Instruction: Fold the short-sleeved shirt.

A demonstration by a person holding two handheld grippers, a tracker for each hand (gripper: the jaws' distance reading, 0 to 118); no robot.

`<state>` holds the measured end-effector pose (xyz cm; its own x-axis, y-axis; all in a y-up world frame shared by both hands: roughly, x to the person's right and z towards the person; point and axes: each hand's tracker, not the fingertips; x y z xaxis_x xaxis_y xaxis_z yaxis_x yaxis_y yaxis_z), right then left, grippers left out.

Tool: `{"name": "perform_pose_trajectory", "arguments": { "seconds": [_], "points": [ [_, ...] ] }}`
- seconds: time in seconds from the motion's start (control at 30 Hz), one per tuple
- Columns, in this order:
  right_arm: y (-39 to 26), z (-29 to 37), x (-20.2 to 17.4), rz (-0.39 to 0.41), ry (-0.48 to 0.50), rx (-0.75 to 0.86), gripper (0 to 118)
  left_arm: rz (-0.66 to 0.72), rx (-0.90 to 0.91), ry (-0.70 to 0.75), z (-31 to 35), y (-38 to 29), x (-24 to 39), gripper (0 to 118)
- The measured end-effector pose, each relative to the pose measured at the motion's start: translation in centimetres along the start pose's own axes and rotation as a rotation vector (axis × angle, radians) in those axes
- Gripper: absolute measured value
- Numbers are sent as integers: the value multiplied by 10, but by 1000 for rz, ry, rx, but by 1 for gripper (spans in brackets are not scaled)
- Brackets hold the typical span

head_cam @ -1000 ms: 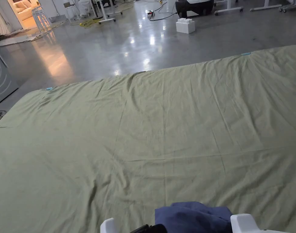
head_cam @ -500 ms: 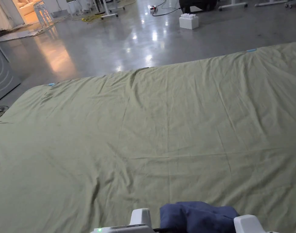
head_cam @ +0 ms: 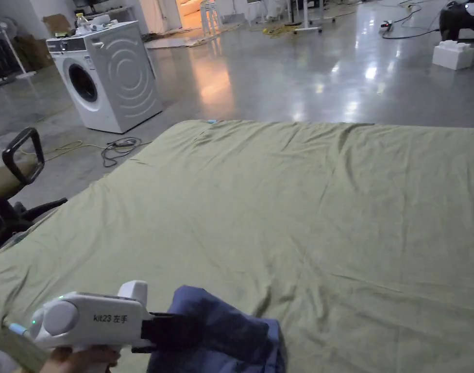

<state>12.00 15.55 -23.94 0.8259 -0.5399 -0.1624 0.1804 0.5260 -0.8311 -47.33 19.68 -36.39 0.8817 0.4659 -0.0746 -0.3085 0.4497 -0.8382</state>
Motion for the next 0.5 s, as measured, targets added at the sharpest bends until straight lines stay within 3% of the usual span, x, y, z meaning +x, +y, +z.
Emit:
{"name": "perform_pose_trajectory", "arguments": {
  "seconds": [0.03,0.1,0.23,0.33,0.37,0.43,0.5],
  "points": [
    [-3,-2,1,-57,25,-15,1,11,1,5,8,10,-19,38],
    [-7,-4,1,-99,30,-24,1,-25,32,104,7,28,-42,38],
    [-7,-12,1,-23,-63,-69,1,118,37,194,-9,48,-85,38],
    [-7,-18,7,-44,-75,-80,1,116,25,228,-30,51,-98,42],
    [-7,-20,10,-79,-71,-88,1,101,-3,237,-38,49,-100,48],
    [-8,-21,17,-112,-73,-84,1,91,-5,339,-39,47,-103,74],
    [-6,-16,17,-110,-73,-66,1,108,57,397,-28,48,-106,83]
  ]
}}
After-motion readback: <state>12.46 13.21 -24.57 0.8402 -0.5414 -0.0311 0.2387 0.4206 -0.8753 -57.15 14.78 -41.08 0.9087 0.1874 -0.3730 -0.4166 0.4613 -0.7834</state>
